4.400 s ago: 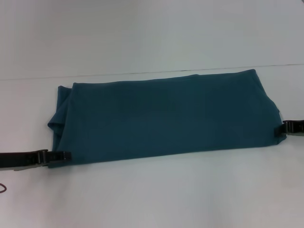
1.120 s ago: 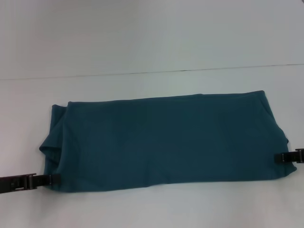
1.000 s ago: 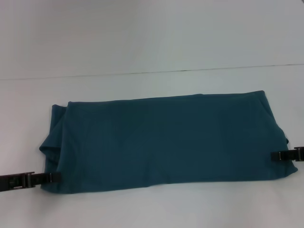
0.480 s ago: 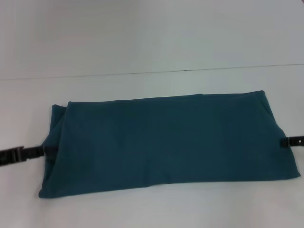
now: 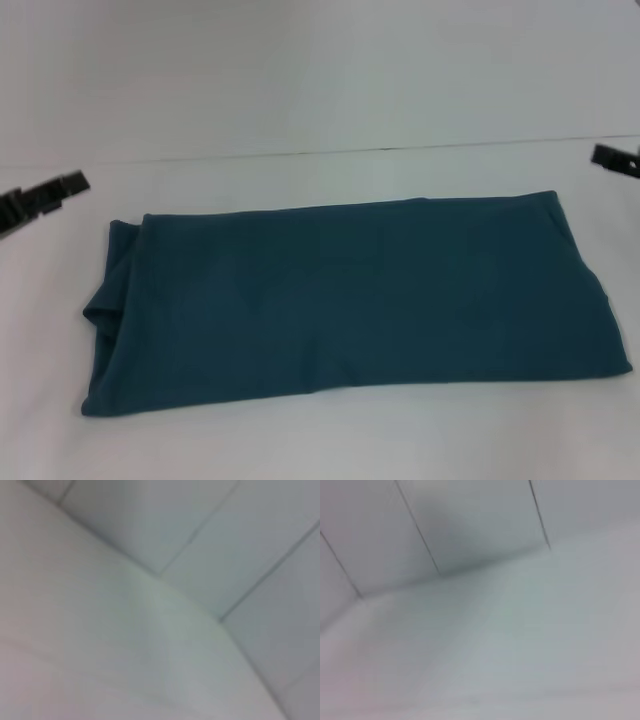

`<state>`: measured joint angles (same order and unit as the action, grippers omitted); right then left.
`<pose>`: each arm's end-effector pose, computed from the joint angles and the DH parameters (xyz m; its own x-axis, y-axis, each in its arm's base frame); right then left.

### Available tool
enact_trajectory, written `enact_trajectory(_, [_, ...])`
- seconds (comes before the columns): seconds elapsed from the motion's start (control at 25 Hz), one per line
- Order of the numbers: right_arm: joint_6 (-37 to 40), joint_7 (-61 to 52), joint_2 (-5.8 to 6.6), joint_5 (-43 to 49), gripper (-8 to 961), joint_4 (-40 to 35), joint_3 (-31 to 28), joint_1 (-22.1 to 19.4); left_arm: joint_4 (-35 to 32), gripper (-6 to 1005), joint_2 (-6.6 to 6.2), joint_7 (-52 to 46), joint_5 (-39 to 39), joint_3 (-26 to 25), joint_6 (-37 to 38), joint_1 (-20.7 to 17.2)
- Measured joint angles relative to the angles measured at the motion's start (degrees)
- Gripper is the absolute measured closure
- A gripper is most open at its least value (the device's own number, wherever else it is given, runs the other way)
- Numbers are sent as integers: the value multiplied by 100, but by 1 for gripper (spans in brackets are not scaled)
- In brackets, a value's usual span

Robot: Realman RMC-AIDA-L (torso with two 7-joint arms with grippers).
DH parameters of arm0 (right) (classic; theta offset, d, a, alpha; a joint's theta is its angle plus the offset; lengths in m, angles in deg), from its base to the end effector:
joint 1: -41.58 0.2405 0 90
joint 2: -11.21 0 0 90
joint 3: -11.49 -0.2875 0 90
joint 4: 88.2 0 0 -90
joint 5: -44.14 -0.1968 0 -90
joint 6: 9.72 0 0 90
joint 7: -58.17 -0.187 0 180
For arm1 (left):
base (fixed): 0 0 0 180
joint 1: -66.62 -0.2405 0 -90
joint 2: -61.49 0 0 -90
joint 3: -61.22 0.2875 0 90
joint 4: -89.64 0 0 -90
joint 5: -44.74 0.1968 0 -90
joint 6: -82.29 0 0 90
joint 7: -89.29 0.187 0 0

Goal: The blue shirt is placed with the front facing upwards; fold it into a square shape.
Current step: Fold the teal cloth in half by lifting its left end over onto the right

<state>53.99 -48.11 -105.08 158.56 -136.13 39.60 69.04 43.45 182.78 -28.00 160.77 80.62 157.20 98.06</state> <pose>0.3492 0.4188 0.0703 0.4761 -0.4630 -0.7476 -0.8792 -0.2678 -0.3940 -0.3014 0.4113 0.0257 0.1827 0.5546 0.8118 0.9568 -0.2901 -0.0171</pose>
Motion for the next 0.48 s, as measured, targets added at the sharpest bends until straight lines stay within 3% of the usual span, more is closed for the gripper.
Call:
enact_trajectory(0.12, [-88, 1038, -58, -796, 67, 427, 9, 19, 254, 325, 24, 272, -275, 10, -265, 62])
enact_trajectory(0.24, [-103, 1697, -191, -1130, 67, 605, 15, 26, 668, 325, 102, 940, -657, 11, -674, 188])
enact_trajectory(0.36, [-145, 1896, -295, -1200, 67, 630, 24, 36, 1026, 324, 200, 1712, -1002, 44, -910, 290])
enact_trajectory(0.48, [-170, 1928, -306, -1209, 67, 712, 56, 50, 1082, 324, 199, 1860, -943, 239, -1008, 360])
